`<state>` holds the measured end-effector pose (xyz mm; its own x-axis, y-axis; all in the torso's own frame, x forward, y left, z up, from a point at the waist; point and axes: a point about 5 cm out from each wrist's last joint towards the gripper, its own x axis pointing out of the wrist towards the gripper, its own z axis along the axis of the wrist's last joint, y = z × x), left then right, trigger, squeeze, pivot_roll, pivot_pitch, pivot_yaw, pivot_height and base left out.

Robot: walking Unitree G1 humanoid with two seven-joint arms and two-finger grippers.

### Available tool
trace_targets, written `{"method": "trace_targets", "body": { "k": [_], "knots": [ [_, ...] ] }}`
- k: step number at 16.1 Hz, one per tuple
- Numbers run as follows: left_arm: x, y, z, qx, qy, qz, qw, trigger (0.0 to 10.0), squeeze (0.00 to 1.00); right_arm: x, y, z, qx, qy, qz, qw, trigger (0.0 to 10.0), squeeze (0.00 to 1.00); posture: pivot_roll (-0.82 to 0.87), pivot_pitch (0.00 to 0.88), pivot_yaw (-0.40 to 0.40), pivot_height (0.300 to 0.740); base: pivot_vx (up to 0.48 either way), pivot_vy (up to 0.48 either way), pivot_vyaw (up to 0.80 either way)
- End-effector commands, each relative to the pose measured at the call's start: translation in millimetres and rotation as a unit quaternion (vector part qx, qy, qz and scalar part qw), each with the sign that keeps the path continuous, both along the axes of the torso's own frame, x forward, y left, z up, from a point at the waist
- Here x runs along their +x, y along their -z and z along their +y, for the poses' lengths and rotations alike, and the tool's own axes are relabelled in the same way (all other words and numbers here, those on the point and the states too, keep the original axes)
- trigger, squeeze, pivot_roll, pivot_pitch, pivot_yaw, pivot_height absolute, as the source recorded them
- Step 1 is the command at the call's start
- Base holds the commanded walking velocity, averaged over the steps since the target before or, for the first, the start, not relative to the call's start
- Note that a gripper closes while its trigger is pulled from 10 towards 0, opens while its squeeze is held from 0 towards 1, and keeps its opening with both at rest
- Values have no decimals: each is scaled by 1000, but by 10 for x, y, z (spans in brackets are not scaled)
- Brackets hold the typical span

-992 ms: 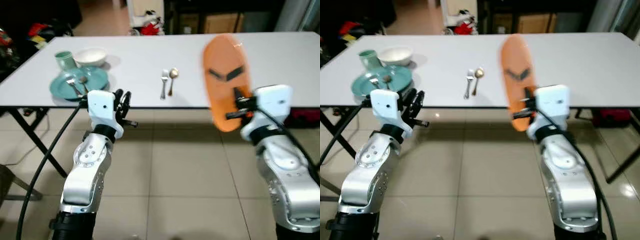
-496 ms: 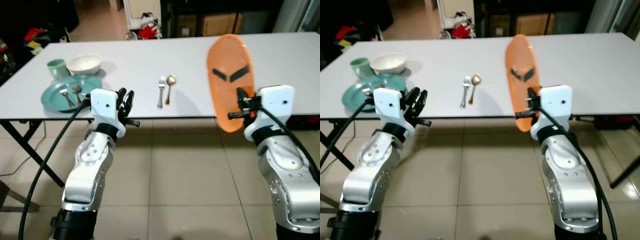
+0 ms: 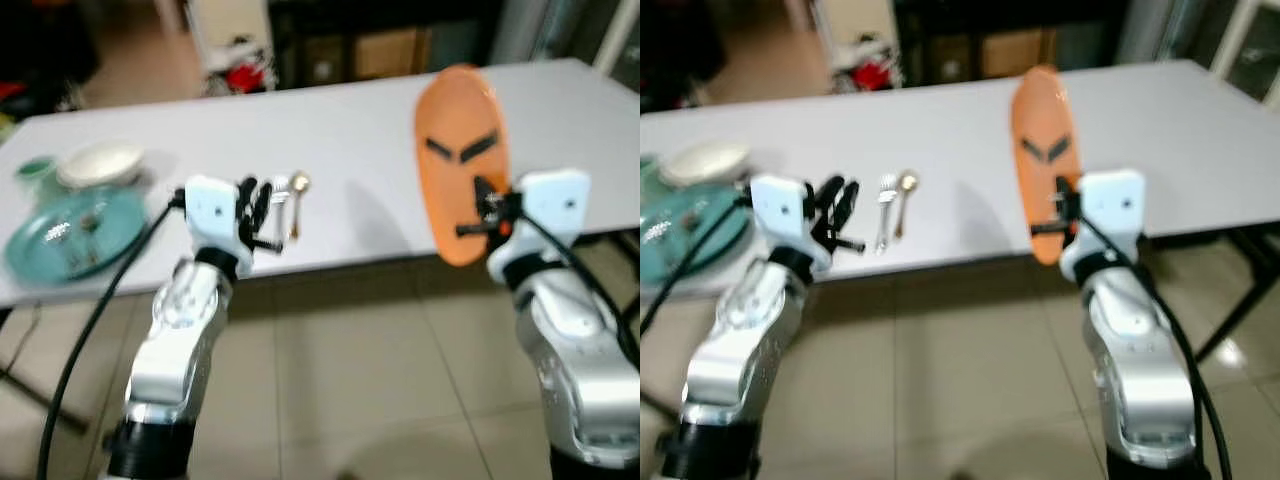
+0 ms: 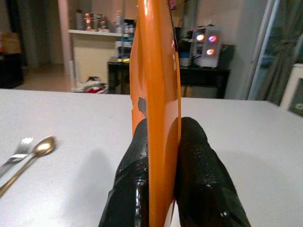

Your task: Setting the table

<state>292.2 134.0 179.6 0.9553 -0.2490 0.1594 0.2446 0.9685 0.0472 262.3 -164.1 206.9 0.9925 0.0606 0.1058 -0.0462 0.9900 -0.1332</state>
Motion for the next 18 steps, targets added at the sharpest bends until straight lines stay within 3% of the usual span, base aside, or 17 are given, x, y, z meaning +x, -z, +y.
{"method": "trace_targets", "body": {
  "k": [1,18],
  "knots": [
    [-8,14,110,5,-17,4,1000,10000,0,-5,-104,140,8,-33,-26,999,10000,0,-31,0,64,740,352,0,0],
    [-17,-3,72,19,-1,0,1000,10000,0,-11,-96,157,9,-35,-27,999,10000,0,-30,0,69,740,353,0,0]
  ]
}}
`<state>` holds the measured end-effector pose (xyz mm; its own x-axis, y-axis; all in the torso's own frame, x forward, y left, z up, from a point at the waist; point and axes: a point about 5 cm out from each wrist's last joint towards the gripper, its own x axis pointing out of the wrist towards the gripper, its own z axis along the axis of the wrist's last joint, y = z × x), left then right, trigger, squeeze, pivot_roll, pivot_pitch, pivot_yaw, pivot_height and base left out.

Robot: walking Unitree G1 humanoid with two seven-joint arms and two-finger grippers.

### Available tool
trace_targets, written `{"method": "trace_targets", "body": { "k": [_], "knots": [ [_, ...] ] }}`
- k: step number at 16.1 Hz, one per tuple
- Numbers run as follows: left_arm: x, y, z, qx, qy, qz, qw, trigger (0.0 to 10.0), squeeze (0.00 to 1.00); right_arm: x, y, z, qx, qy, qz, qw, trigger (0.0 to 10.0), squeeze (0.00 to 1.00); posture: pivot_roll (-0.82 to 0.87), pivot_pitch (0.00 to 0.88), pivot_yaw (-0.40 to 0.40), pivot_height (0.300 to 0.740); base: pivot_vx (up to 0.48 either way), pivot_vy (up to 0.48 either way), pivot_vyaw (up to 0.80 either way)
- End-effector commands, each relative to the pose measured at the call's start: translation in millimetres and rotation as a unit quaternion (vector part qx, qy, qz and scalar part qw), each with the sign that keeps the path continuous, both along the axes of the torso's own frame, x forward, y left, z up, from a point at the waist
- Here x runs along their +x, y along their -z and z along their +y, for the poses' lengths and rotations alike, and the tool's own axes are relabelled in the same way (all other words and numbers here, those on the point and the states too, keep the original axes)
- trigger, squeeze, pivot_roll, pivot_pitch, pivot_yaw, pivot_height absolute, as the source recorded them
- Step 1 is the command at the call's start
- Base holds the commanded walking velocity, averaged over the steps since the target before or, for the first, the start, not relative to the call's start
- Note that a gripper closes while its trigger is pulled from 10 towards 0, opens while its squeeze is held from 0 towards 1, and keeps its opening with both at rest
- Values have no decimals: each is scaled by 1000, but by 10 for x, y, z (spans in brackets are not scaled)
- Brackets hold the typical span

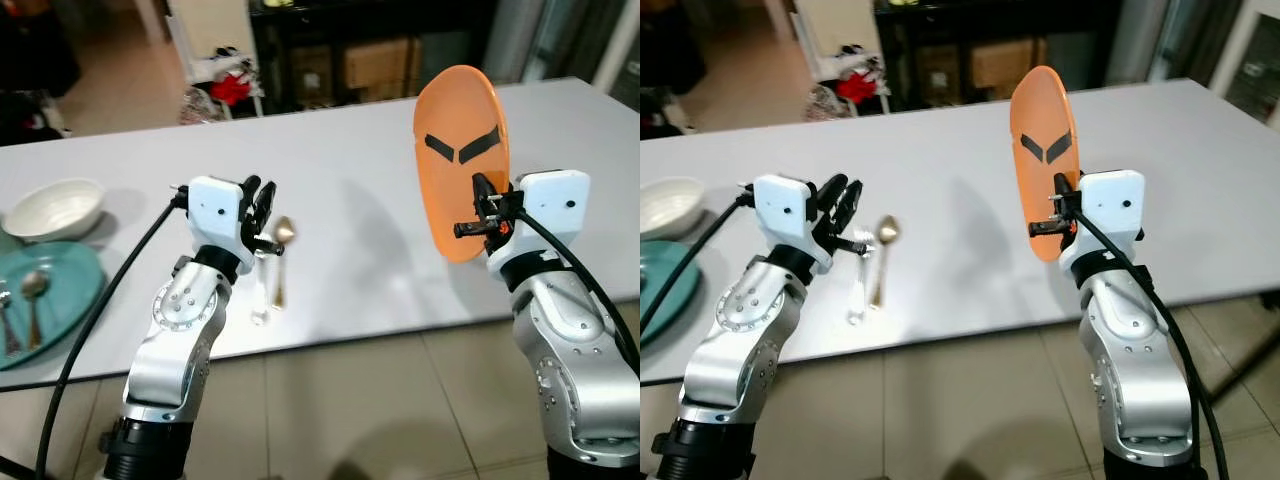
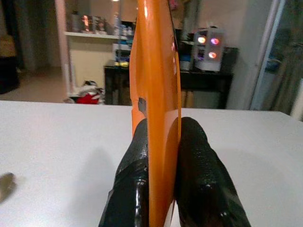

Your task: Setting the table

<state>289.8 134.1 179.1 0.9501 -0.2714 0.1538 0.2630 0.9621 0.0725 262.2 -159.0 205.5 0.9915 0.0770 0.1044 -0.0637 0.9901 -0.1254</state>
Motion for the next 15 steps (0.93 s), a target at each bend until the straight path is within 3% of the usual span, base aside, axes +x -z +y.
{"method": "trace_targets", "body": {
  "k": [1,15],
  "knots": [
    [11,-9,66,7,-10,1,1000,10000,0,-7,-113,101,5,-25,-28,999,10000,0,-30,0,69,740,352,0,0],
    [14,-9,55,12,-8,-1,1000,10000,0,20,-123,97,4,-28,-30,999,10000,0,-22,0,60,740,25,0,0]
  ]
}}
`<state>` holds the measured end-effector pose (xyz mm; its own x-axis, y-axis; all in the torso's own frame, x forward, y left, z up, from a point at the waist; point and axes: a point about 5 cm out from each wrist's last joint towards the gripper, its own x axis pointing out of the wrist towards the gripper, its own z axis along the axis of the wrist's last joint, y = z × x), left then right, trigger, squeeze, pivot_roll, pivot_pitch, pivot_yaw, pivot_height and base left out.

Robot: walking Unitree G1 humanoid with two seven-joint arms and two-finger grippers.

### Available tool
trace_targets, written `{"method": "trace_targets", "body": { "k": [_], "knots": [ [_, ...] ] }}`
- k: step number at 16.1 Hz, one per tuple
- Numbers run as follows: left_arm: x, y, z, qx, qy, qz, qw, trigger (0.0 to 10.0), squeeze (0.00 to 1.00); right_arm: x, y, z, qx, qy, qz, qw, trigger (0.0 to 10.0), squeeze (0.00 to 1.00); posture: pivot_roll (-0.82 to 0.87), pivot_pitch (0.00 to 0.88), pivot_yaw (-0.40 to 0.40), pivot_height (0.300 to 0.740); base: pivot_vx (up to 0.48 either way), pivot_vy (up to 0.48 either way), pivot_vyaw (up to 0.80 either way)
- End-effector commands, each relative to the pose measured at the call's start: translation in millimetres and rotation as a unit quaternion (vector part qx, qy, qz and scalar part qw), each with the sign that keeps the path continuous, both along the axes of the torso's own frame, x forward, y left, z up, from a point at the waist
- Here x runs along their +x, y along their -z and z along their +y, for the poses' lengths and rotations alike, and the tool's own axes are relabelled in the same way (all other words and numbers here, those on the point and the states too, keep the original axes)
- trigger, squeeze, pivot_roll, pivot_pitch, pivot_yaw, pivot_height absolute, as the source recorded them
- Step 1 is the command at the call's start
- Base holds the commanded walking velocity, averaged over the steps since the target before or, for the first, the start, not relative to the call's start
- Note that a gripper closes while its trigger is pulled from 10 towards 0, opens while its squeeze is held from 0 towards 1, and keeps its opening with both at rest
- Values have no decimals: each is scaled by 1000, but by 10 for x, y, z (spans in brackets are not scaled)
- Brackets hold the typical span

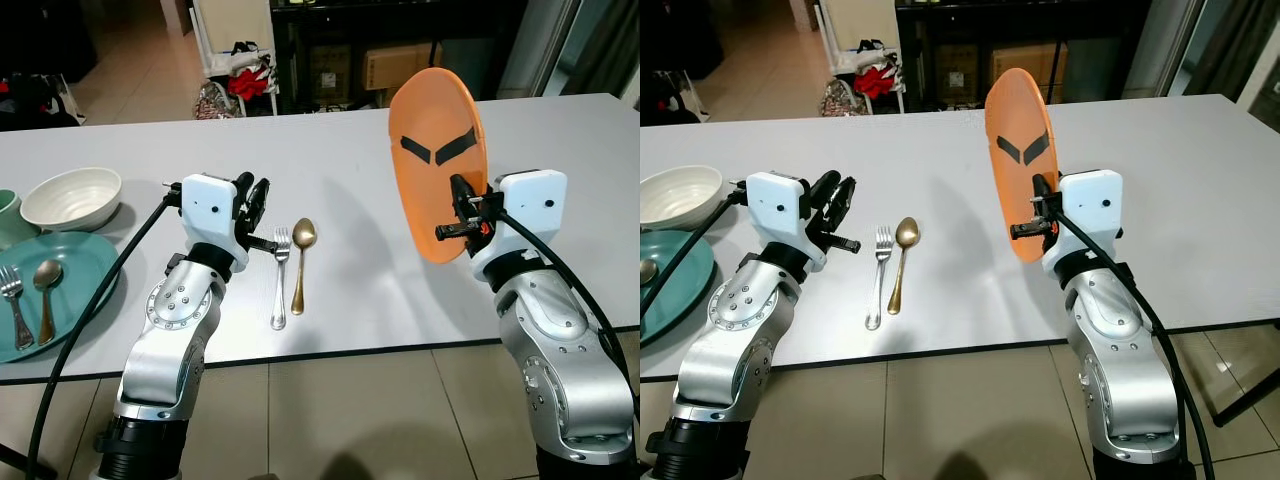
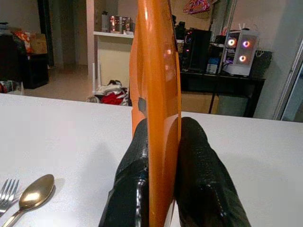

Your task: Setting the table

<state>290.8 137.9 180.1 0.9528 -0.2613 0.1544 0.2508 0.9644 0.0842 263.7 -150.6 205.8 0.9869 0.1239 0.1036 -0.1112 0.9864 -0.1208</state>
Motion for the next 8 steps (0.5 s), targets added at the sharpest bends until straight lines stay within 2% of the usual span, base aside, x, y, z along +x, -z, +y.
{"method": "trace_targets", "body": {
  "k": [1,8],
  "knots": [
    [6,0,16,8,-1,1,1000,10000,0,5,-118,9,2,-3,-30,1000,10000,0,-23,0,61,740,0,0,0],
    [1,2,9,13,4,0,1000,10000,0,10,-118,15,4,-3,-30,1000,10000,0,-19,0,61,740,0,0,0]
  ]
}}
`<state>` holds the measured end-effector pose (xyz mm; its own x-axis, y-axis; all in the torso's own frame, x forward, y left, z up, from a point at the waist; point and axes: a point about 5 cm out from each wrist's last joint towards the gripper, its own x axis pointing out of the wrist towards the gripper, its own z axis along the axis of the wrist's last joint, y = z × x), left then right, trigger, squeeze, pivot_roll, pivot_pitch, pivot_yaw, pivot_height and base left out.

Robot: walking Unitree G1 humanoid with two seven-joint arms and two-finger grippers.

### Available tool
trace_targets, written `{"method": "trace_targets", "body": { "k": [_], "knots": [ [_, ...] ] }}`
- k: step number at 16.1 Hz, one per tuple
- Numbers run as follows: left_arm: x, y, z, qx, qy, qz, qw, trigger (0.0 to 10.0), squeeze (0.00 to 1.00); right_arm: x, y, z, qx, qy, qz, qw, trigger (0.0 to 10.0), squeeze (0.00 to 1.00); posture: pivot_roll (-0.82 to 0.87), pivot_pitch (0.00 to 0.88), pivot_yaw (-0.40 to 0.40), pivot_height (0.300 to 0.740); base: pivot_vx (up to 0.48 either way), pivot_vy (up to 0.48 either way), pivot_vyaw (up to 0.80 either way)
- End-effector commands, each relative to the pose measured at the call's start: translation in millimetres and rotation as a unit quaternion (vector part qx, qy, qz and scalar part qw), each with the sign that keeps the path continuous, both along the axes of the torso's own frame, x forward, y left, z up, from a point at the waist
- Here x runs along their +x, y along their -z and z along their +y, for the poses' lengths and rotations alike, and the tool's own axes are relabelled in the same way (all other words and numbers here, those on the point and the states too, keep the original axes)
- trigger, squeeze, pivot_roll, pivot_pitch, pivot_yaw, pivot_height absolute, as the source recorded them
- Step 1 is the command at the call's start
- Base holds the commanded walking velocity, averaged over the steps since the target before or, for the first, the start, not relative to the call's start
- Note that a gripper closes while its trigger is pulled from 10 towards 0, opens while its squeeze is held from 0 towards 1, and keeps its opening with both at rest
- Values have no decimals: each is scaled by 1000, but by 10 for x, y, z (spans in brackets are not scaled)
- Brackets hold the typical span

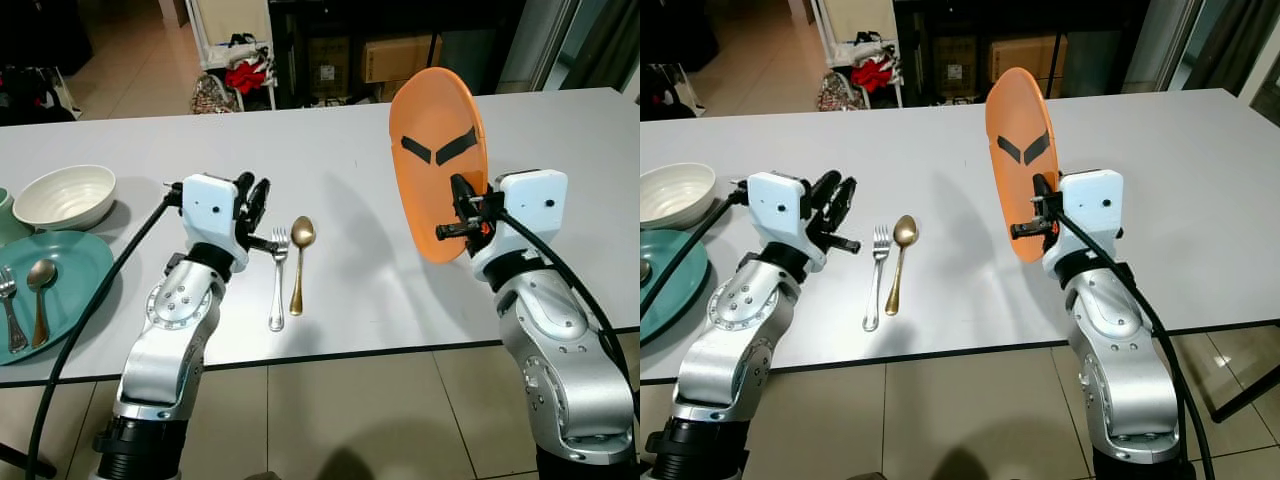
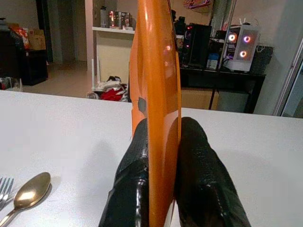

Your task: Setting the table

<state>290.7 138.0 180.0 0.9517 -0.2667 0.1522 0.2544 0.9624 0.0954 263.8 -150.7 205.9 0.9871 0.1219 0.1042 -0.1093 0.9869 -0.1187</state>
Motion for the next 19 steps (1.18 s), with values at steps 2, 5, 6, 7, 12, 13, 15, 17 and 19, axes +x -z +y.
{"method": "trace_targets", "body": {
  "k": [2,5,6,7,12,13,15,17,19],
  "knots": [
    [3,-4,6,9,3,-1,1000,10000,0,12,-119,12,4,-3,-31,1000,10000,0,-19,0,61,740,0,0,0],
    [3,-5,2,11,6,-2,1000,10000,0,12,-116,13,6,-3,-29,1000,10000,0,-18,0,62,740,0,0,0],
    [4,-5,1,12,7,-2,1000,10000,0,12,-113,11,8,-3,-28,1000,10000,0,-18,0,62,740,0,0,0],
    [4,-6,-1,13,8,-3,1000,10000,0,11,-111,10,9,-3,-27,1000,10000,0,-18,0,62,740,0,0,0],
    [-2,-2,-24,16,13,-3,1000,10000,0,9,-110,-1,12,-3,-25,1000,10000,0,-18,0,61,740,0,0,0],
    [-4,0,-25,16,14,-3,1000,10000,0,9,-111,-7,11,-2,-25,1000,10000,0,-18,0,62,740,0,0,0],
    [-2,1,-32,21,21,-3,1000,10000,0,29,-128,-87,-3,9,-30,999,10000,0,-20,0,64,740,0,0,0],
    [11,-2,-22,28,25,-4,999,10000,0,58,-159,-215,-2,22,-30,999,10000,0,-24,0,68,740,0,0,0],
    [18,-8,-16,29,26,-5,999,10000,0,65,-172,-246,4,19,-28,999,10000,0,-25,0,70,740,0,0,0]
  ]
}}
